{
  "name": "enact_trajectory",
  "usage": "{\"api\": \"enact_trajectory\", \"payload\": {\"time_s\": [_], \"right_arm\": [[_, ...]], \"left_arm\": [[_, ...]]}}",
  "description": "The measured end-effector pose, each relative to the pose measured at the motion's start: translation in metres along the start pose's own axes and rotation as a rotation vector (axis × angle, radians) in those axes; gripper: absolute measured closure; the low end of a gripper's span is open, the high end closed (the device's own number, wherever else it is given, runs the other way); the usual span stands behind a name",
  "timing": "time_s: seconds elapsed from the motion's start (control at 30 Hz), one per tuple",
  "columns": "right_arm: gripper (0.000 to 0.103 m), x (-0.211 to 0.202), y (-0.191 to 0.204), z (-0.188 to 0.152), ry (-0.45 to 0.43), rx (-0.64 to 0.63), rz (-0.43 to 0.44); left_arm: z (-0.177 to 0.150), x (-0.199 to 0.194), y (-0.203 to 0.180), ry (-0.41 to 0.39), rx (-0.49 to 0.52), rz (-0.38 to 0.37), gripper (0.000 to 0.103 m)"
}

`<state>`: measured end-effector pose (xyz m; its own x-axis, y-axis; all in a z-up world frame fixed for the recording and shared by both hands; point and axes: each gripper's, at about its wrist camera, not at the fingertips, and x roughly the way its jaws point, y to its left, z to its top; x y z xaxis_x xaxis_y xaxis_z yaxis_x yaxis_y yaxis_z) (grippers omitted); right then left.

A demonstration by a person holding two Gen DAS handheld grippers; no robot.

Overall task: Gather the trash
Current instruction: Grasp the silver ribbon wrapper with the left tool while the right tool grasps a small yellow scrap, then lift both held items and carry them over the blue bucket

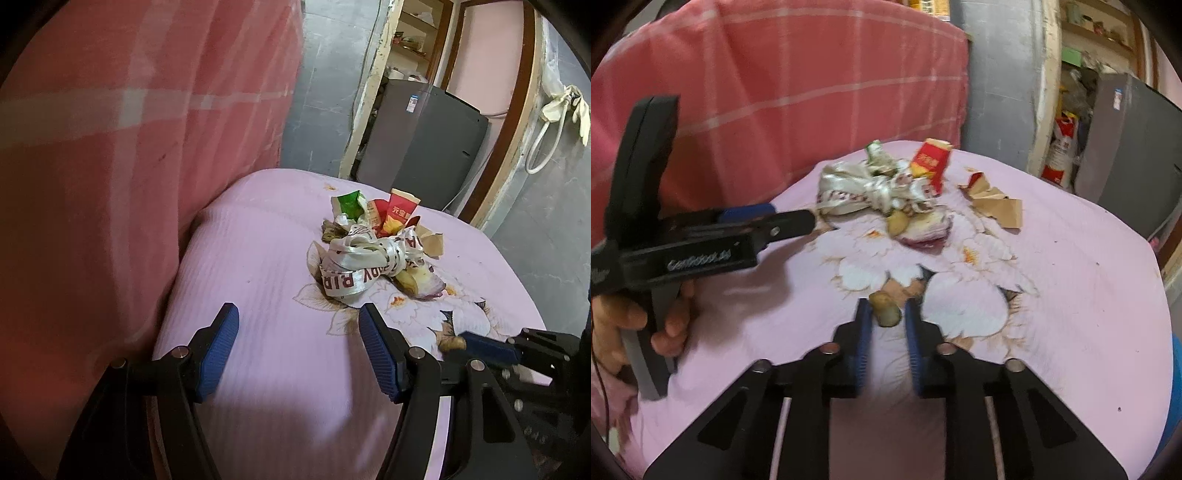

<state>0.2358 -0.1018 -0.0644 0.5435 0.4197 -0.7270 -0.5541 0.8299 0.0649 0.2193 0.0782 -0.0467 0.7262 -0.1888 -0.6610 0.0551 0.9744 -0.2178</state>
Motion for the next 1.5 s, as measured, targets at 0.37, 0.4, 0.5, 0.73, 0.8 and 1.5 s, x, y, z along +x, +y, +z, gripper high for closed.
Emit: {"api": "enact_trajectory", "payload": {"time_s": [0.37, 0.4, 0.5, 0.73, 0.8, 1.5], "right_arm": [[0.089, -0.006, -0.025, -0.002, -0.036, 0.073, -0.046], [0.089, -0.006, -0.024, -0.003, -0.036, 0.073, -0.047], [0.089, -0.005, -0.024, -0.004, -0.036, 0.077, -0.045], [0.088, -0.003, -0.027, -0.005, -0.025, 0.094, -0.028], [0.088, -0.003, -0.028, -0.005, -0.027, 0.096, -0.025], [0.09, -0.014, -0.025, -0.012, -0.054, 0.078, -0.012]], "left_arm": [[0.014, 0.013, -0.016, -0.009, 0.056, -0.055, 0.042], [0.016, 0.015, -0.019, -0.008, 0.061, -0.056, 0.042], [0.024, 0.021, -0.025, -0.013, 0.06, -0.076, 0.042], [0.025, 0.033, -0.022, 0.039, -0.009, -0.117, 0.073], [0.023, 0.029, -0.02, 0.027, -0.017, -0.119, 0.079], [-0.017, -0.039, -0.035, -0.016, -0.145, -0.071, 0.095]]}}
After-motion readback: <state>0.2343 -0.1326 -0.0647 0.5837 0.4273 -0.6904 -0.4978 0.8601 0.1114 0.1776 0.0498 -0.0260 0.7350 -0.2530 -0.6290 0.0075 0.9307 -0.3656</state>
